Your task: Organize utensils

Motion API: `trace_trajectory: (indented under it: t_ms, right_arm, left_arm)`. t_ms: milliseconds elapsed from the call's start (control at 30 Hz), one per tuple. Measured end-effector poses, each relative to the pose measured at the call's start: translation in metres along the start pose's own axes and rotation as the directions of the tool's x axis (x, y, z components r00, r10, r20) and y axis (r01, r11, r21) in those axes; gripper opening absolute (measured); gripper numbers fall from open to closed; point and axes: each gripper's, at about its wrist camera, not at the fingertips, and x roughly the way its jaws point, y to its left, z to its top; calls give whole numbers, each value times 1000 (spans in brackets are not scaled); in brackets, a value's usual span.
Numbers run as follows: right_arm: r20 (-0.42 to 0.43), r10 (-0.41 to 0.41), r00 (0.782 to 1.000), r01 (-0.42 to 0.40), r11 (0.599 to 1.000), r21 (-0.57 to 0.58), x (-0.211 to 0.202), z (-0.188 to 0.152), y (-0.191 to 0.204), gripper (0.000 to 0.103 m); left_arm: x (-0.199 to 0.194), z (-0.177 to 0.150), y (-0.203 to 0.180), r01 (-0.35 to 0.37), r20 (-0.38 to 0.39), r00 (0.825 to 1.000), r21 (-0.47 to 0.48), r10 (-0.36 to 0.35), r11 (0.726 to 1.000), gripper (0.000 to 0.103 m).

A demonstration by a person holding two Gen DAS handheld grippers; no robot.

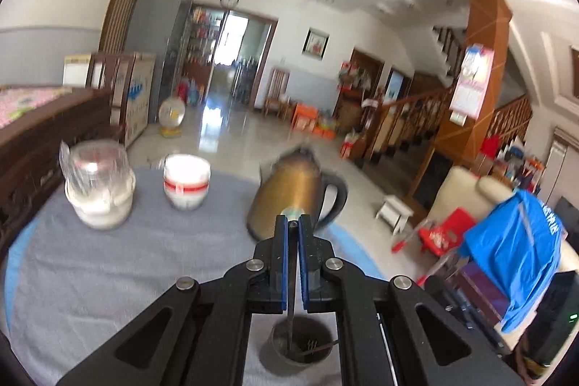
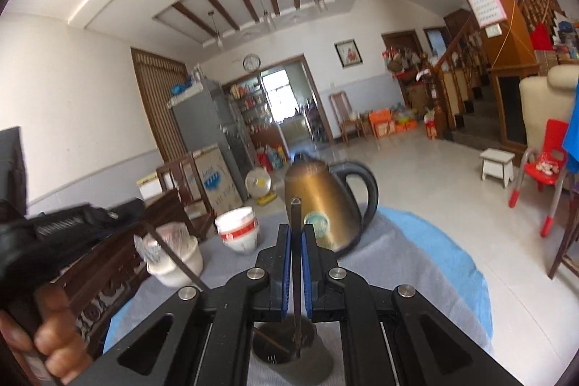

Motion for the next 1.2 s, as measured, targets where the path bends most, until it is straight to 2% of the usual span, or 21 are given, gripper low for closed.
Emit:
trace_trajectory:
  t_ms: [133, 200, 267, 333, 400, 467, 533, 567, 633, 733, 867, 933, 1000, 1067, 1100, 1200]
  right_arm:
    - [-74, 22, 997, -19, 999, 47, 0, -8, -12, 8]
    - [-96, 31, 995, -24, 997, 80, -2, -11, -19, 9]
    - [-95, 44, 995, -32, 992, 123, -12, -13, -26, 16]
    - [-80, 60, 995, -47, 987, 154, -23, -15, -31, 44]
    - [-27, 64, 998, -58, 980, 193, -40, -18, -37, 62]
    - [0, 59, 998, -58, 978, 198, -56, -21, -37, 62]
    - [12, 65, 998, -67, 978, 200, -68, -22, -34, 57]
    - [17, 69, 997, -71, 978, 195, -73, -25, -33, 54]
    - [-1, 74, 997, -73, 984, 164, -80, -31, -26, 42]
    - [-56, 100, 993, -91, 987, 135, -80, -42, -13, 38]
    - [-159, 128, 979, -114, 989, 93, -64, -66, 12, 37]
    - [-239, 136, 961, -124, 990, 63, -46, -79, 27, 36]
    - [-355, 128, 926, -125, 992, 31, -20, -96, 43, 31]
    - [-434, 124, 892, -125, 992, 25, 2, -111, 49, 28]
    - [-487, 116, 866, -118, 993, 26, 17, -122, 52, 27]
    - [-578, 101, 810, -101, 994, 32, 43, -147, 52, 24]
  left_arm:
    - [7, -12, 3, -18, -66, 998, 5, 18, 1000, 7]
    - [-1, -15, 5, -34, -73, 997, 17, 36, 999, 16]
    - [-14, -17, 9, -42, -64, 997, 21, 43, 999, 47]
    - [-29, -20, 16, -46, -47, 998, 11, 46, 999, 56]
    - [-46, -26, 27, -55, -39, 998, 1, 55, 998, 56]
    - [-59, -29, 40, -69, -47, 997, -17, 68, 997, 57]
    - [-70, -36, 56, -85, -56, 995, -44, 83, 995, 57]
    - [-76, -42, 67, -100, -65, 993, -62, 96, 993, 58]
    - [-85, -54, 88, -133, -91, 988, -90, 125, 987, 59]
    - [-91, -79, 123, -209, -169, 968, -121, 187, 970, 59]
    - [-81, -111, 159, -257, -311, 930, -164, 197, 952, 59]
    - [-73, -123, 172, -263, -375, 910, -196, 176, 945, 59]
    - [-65, -133, 178, -264, -427, 891, -208, 155, 942, 59]
    - [-56, -143, 184, -244, -477, 871, -224, 112, 944, 58]
    - [-54, -147, 184, -238, -489, 866, -225, 102, 945, 58]
    - [-42, -157, 187, -210, -529, 847, -232, 58, 950, 57]
